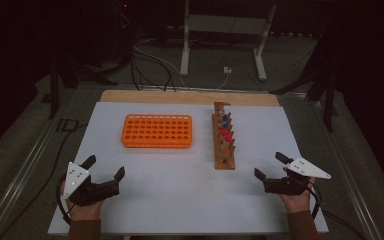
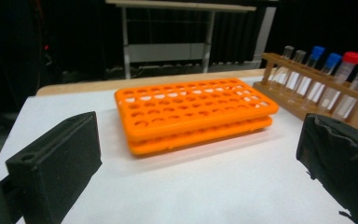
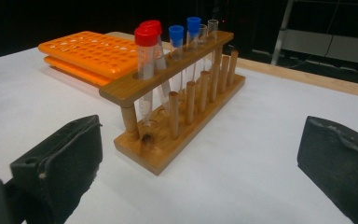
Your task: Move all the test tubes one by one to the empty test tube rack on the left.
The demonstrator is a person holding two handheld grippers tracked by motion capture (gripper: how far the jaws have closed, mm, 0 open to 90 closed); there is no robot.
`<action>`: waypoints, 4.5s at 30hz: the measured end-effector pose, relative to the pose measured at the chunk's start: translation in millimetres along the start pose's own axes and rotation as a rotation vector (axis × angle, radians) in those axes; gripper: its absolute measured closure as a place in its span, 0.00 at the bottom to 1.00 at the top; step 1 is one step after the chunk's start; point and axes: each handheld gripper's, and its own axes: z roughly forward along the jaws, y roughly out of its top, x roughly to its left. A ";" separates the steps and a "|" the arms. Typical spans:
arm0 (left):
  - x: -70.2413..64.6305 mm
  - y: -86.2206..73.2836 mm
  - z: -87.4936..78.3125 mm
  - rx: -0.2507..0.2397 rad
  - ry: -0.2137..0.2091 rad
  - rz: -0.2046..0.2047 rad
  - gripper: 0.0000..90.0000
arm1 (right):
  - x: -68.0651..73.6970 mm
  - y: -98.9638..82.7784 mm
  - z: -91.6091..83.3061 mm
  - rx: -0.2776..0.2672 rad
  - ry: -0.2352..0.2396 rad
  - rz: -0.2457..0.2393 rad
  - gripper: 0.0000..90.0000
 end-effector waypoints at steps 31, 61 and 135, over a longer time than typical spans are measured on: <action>-1.1 -4.7 8.2 0.040 0.020 -0.004 0.00 | 14.5 57.8 33.4 0.007 0.056 -0.065 0.05; -5.0 -5.8 13.6 0.067 0.022 0.011 0.00 | 32.9 63.8 113.6 0.167 0.060 -0.044 0.77; -163.1 66.7 156.6 0.109 -0.395 0.217 0.51 | 87.7 133.4 105.0 0.131 0.227 -0.120 0.78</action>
